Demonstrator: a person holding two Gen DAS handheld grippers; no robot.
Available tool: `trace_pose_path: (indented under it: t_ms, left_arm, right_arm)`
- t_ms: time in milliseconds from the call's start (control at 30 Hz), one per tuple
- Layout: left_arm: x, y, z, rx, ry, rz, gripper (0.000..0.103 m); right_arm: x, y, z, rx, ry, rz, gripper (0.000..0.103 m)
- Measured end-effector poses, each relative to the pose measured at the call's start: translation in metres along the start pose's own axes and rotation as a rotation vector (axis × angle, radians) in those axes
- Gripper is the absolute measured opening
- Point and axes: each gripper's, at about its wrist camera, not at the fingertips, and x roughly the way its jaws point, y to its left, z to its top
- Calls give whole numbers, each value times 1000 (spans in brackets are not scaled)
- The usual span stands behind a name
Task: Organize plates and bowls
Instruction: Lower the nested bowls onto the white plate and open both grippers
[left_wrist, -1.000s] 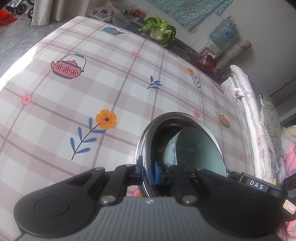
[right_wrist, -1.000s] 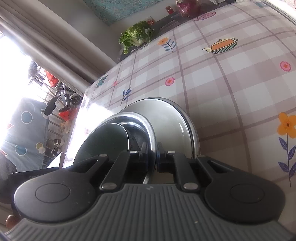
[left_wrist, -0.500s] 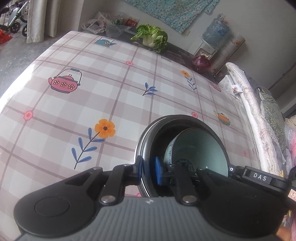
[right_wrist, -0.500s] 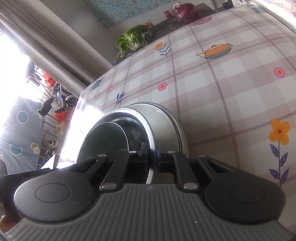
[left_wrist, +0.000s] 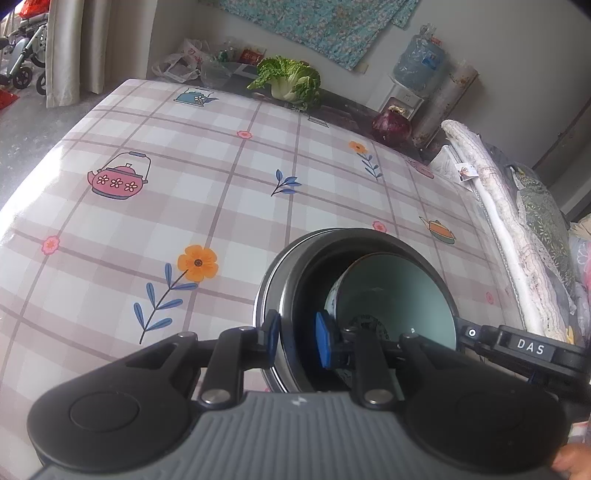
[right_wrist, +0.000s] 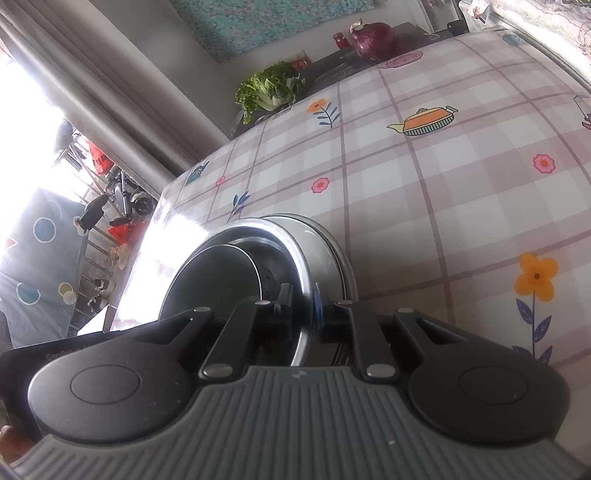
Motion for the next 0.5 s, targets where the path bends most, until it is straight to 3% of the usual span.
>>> trace_pose_path:
  t_ms: [133,233,300,367,433,500]
  left_arm:
    - [-2,-1,-2,20,-6,-2,22]
    - [-8,-3,-4,52,-29,23,37]
    - [-16,-3,-7,81,-74,25,46]
    - [-24,0,-11,110,-123,-21,66]
    - [-31,2,-16,124,-162,-39,67]
    - [-36,1,-20,147,-184,-33,71]
  right_arm:
    - [-1,-2,-1,12,-3,6,11]
    - [-5,-5,-3,25,-10,5,14]
    - [-11,-7,-6,32,-22,4,20]
    - [-21,-10,-9,42,-41,14,36]
    - [-34,-11,-13,33,-71,14,50]
    - [-47,-11,-16,13,-102,13,52]
